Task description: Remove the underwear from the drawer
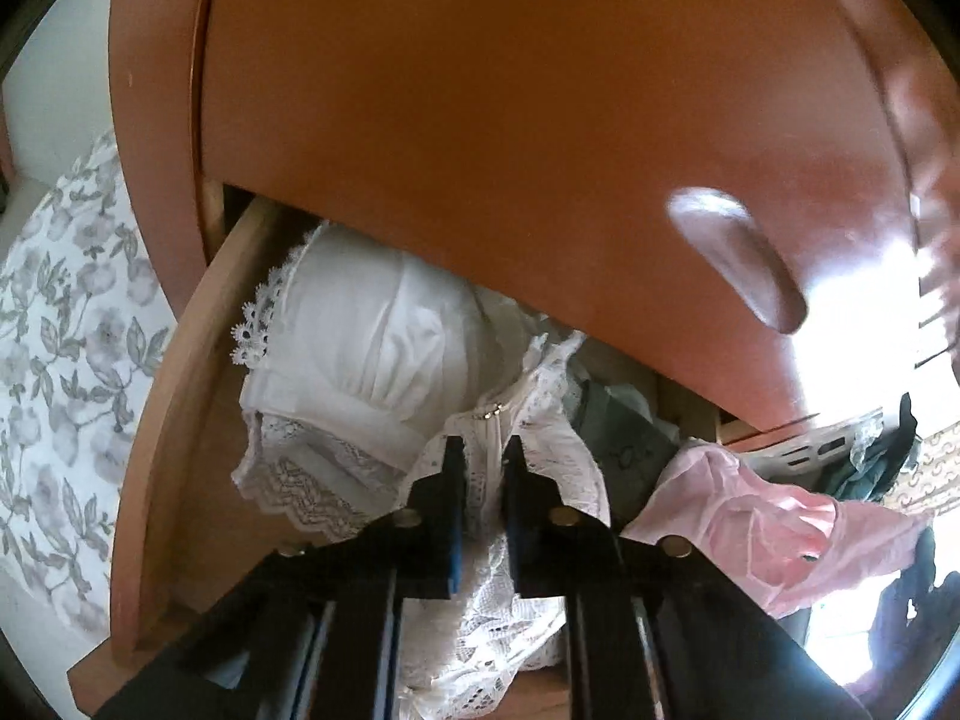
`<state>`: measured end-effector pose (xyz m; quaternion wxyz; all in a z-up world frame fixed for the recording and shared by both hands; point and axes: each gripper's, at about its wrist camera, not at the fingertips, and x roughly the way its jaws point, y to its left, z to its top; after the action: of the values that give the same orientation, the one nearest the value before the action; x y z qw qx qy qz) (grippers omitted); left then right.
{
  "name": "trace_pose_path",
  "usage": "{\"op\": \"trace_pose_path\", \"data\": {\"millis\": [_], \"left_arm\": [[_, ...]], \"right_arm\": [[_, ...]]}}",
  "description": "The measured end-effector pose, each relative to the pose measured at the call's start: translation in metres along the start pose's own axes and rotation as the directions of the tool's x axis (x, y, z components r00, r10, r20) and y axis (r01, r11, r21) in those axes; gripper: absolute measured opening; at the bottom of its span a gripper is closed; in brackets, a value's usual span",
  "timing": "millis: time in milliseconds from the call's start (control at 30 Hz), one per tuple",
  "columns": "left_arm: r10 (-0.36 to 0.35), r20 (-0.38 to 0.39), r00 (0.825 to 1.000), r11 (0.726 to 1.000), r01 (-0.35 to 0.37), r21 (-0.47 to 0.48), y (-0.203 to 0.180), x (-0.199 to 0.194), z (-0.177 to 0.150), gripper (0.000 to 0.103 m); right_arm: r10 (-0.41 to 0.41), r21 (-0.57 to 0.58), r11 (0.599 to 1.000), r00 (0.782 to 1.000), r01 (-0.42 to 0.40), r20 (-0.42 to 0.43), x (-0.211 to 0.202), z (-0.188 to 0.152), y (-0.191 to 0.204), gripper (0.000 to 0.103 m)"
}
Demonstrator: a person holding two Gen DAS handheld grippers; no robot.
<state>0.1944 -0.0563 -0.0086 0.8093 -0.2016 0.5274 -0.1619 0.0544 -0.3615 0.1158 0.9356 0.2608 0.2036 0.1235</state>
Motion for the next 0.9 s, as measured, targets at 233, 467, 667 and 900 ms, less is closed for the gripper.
{"op": "trace_pose_path", "data": {"millis": [233, 467, 667, 900], "left_arm": [[-0.032, 0.11, 0.993, 0.998, 0.025, 0.066, -0.019, -0.043, -0.009, 0.007], [-0.073, 0.256, 0.964, 0.985, 0.03, 0.168, -0.049, -0.101, -0.012, 0.0], [-0.009, 0.204, 0.979, 0.984, -0.028, 0.177, -0.058, -0.088, -0.006, 0.0], [0.095, -0.023, 0.995, 0.995, -0.094, 0.043, -0.017, -0.023, 0.023, 0.054]], "right_arm": [[0.008, 0.002, 1.0, 1.0, -0.008, 0.008, -0.004, 0.0, -0.001, 0.01], [0.051, 0.002, 0.999, 0.998, -0.051, 0.045, -0.018, 0.005, 0.001, 0.01], [0.068, -0.012, 0.998, 0.996, -0.068, 0.058, -0.026, 0.007, 0.007, 0.01], [0.059, -0.006, 0.998, 0.997, -0.059, 0.059, -0.028, 0.008, 0.004, 0.01]]}}
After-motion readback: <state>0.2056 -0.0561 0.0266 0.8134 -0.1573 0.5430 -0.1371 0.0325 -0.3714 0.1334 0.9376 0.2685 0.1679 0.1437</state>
